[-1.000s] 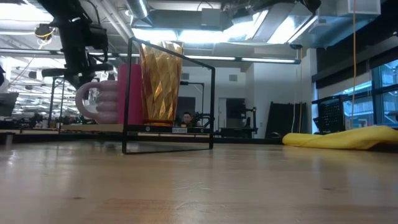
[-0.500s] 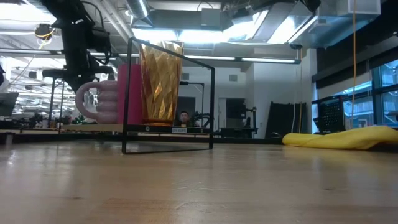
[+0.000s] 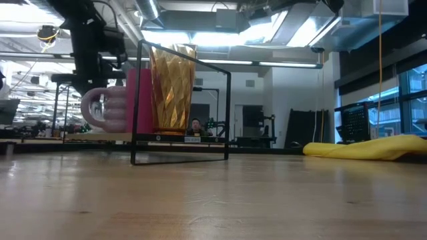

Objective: Stack small to large cups/mugs on shelf
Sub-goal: Put the transparent cup on the shelf

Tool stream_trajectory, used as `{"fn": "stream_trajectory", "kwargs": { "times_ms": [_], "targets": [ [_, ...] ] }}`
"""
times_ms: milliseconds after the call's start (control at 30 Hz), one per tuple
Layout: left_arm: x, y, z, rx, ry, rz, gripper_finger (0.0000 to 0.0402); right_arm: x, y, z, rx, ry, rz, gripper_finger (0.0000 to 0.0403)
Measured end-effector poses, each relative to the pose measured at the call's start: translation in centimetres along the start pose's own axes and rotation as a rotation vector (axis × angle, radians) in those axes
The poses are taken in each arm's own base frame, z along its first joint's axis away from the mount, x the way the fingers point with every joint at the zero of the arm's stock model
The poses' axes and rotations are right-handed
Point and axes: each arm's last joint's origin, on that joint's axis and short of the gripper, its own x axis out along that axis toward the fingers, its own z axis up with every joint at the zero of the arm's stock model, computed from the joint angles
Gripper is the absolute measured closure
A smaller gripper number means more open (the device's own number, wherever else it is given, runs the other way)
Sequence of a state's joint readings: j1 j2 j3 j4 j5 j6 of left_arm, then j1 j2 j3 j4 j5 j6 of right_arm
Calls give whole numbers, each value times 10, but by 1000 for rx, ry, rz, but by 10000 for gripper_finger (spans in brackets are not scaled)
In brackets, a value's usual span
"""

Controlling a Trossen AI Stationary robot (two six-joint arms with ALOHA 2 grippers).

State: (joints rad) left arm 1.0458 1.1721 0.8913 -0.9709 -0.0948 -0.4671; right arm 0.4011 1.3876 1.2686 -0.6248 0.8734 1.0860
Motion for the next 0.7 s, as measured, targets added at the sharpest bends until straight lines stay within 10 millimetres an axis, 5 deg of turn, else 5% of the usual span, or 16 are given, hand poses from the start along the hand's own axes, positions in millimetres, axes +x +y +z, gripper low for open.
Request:
{"fn": "stream_trajectory", "kwargs": {
  "times_ms": [267,700],
  "targets": [
    [-2,-7,-2,-17,-21,-24,313,0,0,0,-19,3,2,238],
    [-37,6,-17,-28,-191,1,314,6,0,5,14,23,19,238]
  ]
}}
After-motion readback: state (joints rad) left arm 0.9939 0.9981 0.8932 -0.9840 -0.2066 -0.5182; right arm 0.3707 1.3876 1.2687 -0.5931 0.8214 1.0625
